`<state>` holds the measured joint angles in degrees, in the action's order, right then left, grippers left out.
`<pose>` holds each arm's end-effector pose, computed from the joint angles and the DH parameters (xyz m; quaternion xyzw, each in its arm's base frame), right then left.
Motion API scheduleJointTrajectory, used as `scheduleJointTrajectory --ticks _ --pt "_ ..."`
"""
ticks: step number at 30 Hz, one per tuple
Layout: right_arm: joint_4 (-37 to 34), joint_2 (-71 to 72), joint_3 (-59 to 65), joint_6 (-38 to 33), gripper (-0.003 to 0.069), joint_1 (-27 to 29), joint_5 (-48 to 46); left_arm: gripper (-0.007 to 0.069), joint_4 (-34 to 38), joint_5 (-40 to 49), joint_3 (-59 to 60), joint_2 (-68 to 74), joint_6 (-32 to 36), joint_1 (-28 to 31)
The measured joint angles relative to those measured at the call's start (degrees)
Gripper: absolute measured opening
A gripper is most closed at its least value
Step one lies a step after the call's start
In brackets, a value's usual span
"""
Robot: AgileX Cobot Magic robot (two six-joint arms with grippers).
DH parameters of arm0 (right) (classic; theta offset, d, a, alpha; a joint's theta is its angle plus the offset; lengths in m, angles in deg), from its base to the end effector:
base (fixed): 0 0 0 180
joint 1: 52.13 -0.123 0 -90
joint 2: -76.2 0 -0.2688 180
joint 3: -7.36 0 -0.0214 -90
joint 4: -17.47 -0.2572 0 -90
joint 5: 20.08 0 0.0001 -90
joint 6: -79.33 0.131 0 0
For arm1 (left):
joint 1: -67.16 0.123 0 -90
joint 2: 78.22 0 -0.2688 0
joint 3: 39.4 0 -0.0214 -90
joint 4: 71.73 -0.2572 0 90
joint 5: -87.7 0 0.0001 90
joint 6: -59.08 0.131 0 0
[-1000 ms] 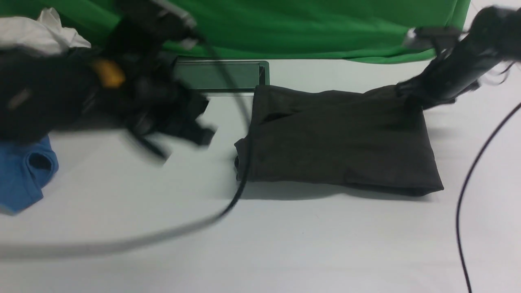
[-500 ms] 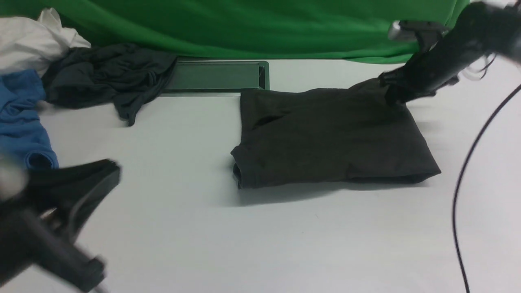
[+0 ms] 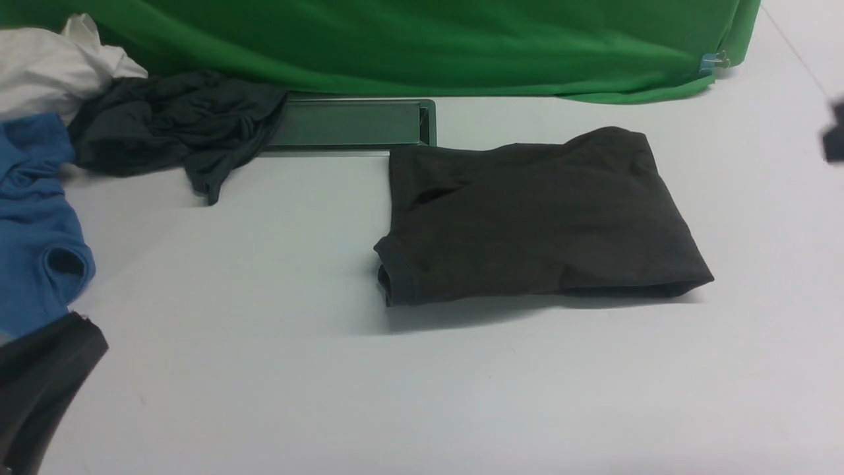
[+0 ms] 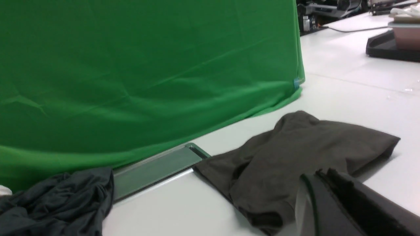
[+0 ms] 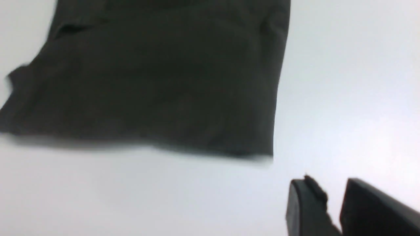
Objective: Fold a long-sleeved shirt on a white desktop.
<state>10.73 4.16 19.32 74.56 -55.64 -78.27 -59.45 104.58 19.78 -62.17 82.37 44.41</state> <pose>0.2495 0.0284 0.3241 -0.0551 0.9429 0.0537 0.3241 0.1035 -0.0522 0.2795 0.2320 0.6793 -0.0901 0.6904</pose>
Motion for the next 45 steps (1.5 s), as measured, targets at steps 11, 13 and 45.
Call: scheduleJointTrajectory --ticks 11,13,45 --pt "-0.2 31.3 24.0 2.6 0.0028 0.0 6.7 0.0017 -0.2 1.4 1.9 0.0 0.2 0.0" --pt "-0.2 34.7 28.1 2.8 0.0021 0.0 11.2 0.0017 -0.2 1.4 1.9 0.0 0.2 0.0" --pt "-0.2 63.6 65.3 -2.9 0.0018 4.6 43.9 0.0017 -1.1 1.4 1.9 0.0 0.4 0.0"
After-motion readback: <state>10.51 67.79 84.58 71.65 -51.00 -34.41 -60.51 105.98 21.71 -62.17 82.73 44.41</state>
